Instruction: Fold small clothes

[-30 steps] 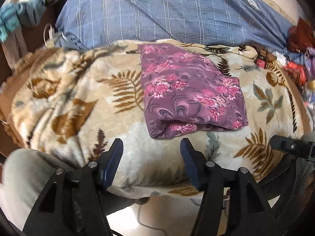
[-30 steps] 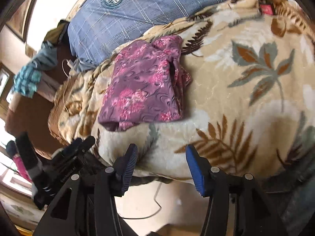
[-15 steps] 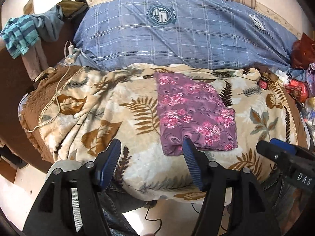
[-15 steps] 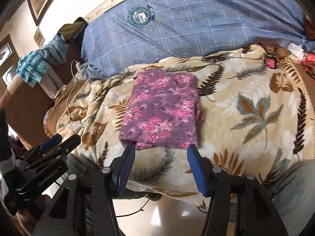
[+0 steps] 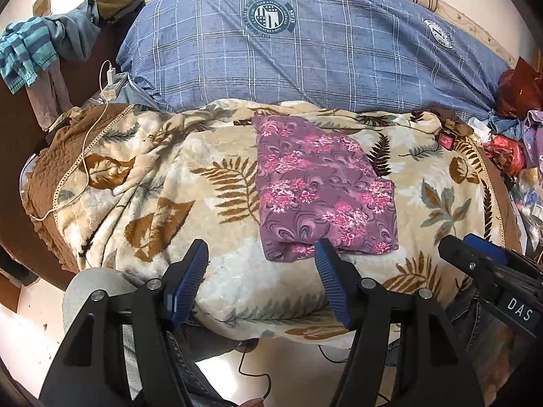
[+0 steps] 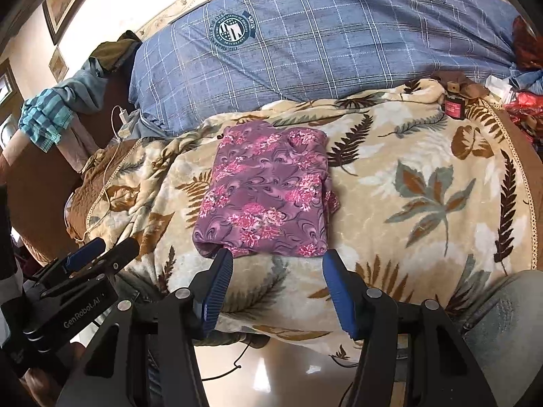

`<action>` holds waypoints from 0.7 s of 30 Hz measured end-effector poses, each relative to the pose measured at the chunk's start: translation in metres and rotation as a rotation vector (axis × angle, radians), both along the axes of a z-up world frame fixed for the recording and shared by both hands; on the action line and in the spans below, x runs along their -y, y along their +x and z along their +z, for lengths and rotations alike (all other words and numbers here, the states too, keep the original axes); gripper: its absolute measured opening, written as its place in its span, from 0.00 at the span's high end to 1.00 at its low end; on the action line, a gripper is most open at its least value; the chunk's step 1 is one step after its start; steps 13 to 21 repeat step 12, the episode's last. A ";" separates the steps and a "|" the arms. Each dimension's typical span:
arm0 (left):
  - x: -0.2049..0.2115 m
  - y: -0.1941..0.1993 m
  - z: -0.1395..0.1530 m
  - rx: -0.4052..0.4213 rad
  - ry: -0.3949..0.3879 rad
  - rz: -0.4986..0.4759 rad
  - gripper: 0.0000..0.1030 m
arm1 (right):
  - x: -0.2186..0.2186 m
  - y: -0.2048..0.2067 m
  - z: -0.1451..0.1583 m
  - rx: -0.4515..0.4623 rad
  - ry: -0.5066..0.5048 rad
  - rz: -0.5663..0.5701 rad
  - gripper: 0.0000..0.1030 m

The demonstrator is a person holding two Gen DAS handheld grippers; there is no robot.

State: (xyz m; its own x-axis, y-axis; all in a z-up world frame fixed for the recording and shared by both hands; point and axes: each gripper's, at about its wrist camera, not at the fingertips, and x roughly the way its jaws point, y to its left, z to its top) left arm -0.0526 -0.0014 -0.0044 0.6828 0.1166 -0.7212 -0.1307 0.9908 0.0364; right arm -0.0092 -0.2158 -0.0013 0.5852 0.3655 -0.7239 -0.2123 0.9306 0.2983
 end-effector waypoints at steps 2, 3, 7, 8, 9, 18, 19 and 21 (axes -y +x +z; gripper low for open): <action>-0.001 0.002 0.000 0.000 0.000 -0.008 0.37 | 0.000 0.000 0.000 0.000 -0.001 0.000 0.44; 0.000 0.002 -0.001 0.000 -0.003 -0.013 0.37 | -0.001 -0.001 0.000 0.000 -0.001 -0.002 0.44; 0.004 0.006 0.001 0.024 0.002 -0.028 0.37 | 0.003 0.002 0.000 0.009 0.003 -0.008 0.44; 0.007 0.010 0.002 0.028 -0.005 -0.040 0.37 | 0.005 0.002 -0.001 0.012 0.011 -0.019 0.44; 0.008 0.013 0.003 0.035 -0.018 -0.048 0.37 | 0.008 0.006 -0.002 0.011 0.018 -0.019 0.44; 0.005 0.029 0.007 0.037 -0.067 -0.046 0.37 | 0.012 0.021 -0.004 -0.003 0.025 -0.022 0.44; 0.005 0.029 0.007 0.037 -0.067 -0.046 0.37 | 0.012 0.021 -0.004 -0.003 0.025 -0.022 0.44; 0.005 0.029 0.007 0.037 -0.067 -0.046 0.37 | 0.012 0.021 -0.004 -0.003 0.025 -0.022 0.44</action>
